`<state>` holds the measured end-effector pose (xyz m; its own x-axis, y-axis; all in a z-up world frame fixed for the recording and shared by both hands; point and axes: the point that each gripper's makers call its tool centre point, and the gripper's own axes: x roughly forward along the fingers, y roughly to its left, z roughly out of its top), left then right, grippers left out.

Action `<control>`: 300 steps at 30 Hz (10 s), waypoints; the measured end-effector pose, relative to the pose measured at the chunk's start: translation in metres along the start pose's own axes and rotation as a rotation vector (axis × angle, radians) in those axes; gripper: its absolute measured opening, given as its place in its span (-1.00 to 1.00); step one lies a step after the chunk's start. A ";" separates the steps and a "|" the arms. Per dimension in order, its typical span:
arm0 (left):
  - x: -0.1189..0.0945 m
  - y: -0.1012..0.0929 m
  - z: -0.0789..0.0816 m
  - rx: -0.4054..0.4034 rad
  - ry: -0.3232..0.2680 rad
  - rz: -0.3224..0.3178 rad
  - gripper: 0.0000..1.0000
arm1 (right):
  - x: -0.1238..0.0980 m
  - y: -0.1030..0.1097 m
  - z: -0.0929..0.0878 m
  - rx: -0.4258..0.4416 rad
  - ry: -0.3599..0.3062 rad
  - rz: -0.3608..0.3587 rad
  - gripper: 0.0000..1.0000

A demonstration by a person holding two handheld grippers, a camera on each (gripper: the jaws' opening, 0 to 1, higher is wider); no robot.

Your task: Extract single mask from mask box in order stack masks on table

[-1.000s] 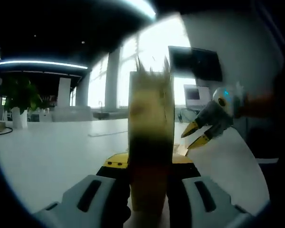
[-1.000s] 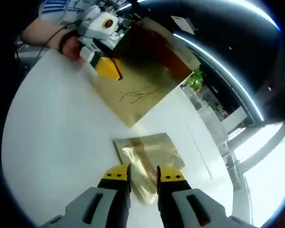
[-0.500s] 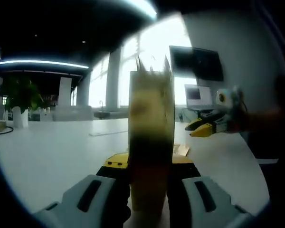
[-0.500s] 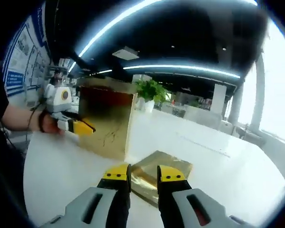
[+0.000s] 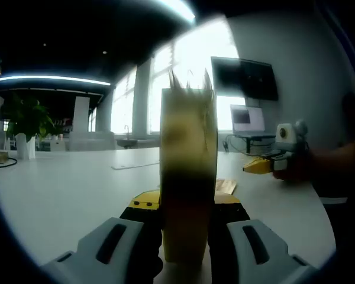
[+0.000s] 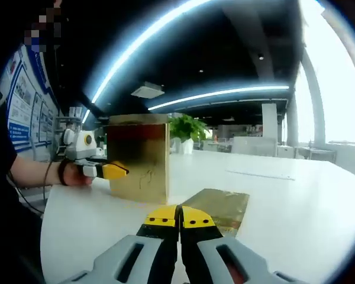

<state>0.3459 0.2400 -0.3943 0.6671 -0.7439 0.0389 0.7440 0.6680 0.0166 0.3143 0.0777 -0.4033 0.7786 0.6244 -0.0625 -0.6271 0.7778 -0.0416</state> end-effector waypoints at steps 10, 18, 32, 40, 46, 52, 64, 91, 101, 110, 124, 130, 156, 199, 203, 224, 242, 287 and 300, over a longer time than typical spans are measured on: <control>0.001 0.002 -0.001 -0.005 0.001 0.002 -0.61 | -0.011 -0.006 0.012 0.072 -0.044 -0.070 -0.88; 0.001 0.002 0.000 -0.001 0.001 0.004 -0.61 | -0.022 -0.029 0.049 0.118 -0.091 -0.165 -0.93; 0.000 0.002 -0.001 0.003 0.001 0.004 -0.60 | -0.021 -0.019 0.077 -0.012 -0.043 -0.116 -0.87; 0.000 0.001 -0.001 0.002 0.002 0.007 -0.61 | -0.015 -0.011 0.112 -0.051 -0.082 -0.096 -0.98; 0.000 -0.001 0.000 0.004 0.002 0.006 -0.61 | -0.006 -0.002 0.118 -0.123 -0.018 -0.039 -1.00; 0.001 0.000 0.000 0.004 0.001 0.005 -0.61 | 0.003 0.021 0.129 -0.230 0.003 0.070 -0.93; 0.000 -0.001 0.000 0.008 0.001 0.006 -0.60 | 0.025 0.035 0.136 -0.396 0.078 0.146 -0.89; 0.001 0.003 -0.001 0.010 0.002 0.006 -0.60 | 0.051 0.063 0.139 -0.677 0.209 0.382 -0.89; 0.000 -0.001 0.000 0.012 0.002 0.005 -0.60 | 0.057 0.072 0.140 -0.807 0.252 0.479 -0.89; 0.000 0.001 -0.001 0.012 0.002 0.004 -0.60 | 0.058 0.079 0.136 -0.900 0.320 0.545 -0.89; 0.001 0.000 -0.001 0.012 0.003 0.005 -0.60 | 0.069 0.095 0.141 -1.023 0.380 0.653 -0.89; 0.001 0.000 0.000 0.016 0.003 0.005 -0.60 | 0.075 0.103 0.131 -1.102 0.444 0.706 -0.90; 0.001 -0.001 -0.001 0.019 0.005 0.005 -0.60 | 0.087 0.109 0.117 -1.208 0.532 0.801 -0.91; 0.001 -0.002 0.000 0.018 0.006 0.001 -0.60 | 0.099 0.107 0.104 -1.335 0.823 0.959 -0.93; 0.001 0.000 -0.001 0.017 0.006 0.001 -0.60 | 0.098 0.107 0.104 -1.348 0.832 0.970 -0.93; 0.001 -0.001 -0.001 0.016 0.006 -0.002 -0.60 | 0.097 0.110 0.094 -1.313 0.851 1.006 -0.93; 0.001 0.000 -0.002 0.016 0.006 -0.006 -0.60 | 0.095 0.109 0.089 -1.256 0.874 1.027 -1.00; 0.002 -0.003 -0.003 0.021 0.012 -0.010 -0.60 | 0.090 0.103 0.120 -1.420 0.539 0.737 -1.00; 0.001 -0.003 -0.002 0.021 0.013 -0.009 -0.60 | 0.091 0.102 0.122 -1.495 0.409 0.559 -1.00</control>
<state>0.3447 0.2371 -0.3966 0.6612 -0.7497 0.0258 0.7488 0.6617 0.0383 0.3242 0.2224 -0.2919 0.5572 0.5383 -0.6323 -0.4640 -0.4296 -0.7747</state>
